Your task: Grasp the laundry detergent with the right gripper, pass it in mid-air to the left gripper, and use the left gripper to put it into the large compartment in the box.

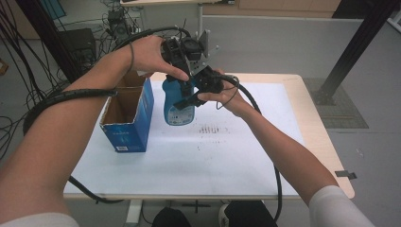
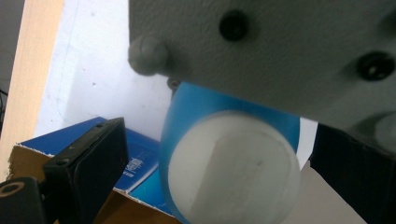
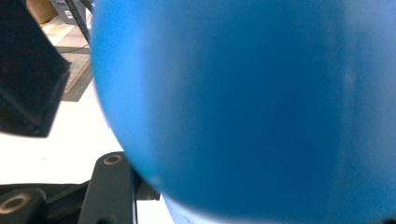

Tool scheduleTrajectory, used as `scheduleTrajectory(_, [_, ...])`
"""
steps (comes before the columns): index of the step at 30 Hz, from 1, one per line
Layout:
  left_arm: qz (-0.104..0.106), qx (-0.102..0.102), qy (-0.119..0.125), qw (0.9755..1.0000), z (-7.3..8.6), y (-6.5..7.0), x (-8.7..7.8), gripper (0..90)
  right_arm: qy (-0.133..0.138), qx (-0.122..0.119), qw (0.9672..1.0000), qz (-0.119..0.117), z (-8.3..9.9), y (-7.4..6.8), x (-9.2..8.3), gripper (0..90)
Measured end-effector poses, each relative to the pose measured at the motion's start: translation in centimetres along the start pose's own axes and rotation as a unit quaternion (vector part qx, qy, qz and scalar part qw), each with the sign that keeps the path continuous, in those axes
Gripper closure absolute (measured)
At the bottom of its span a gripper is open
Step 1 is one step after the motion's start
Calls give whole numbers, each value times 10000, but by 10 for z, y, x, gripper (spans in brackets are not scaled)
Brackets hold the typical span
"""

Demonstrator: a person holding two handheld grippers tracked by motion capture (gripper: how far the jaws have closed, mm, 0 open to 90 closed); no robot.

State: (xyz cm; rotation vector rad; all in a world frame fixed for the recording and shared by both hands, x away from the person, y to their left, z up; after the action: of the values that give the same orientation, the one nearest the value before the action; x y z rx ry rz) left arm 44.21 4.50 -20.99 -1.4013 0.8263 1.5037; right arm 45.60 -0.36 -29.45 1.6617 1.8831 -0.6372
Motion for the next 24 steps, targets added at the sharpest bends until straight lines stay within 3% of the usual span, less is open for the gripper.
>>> scheduleTrajectory(24, [-15,100,-13,9999,-4,3,1,56,71,-105,9999,-88,-1,-6,-6,432])
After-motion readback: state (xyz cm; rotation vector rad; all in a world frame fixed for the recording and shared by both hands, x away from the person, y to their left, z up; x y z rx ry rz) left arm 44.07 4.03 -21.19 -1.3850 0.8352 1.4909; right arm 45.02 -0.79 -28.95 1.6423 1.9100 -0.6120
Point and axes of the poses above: each handheld gripper's, and its own axes: x roughly forward along the jaws, z roughly out of its underside, y roughly to its right, the point moved 6 cm from there along x, roughly forward along the jaws, and after that the axes turned 12 degrees about -y, right-handed, at the moved point
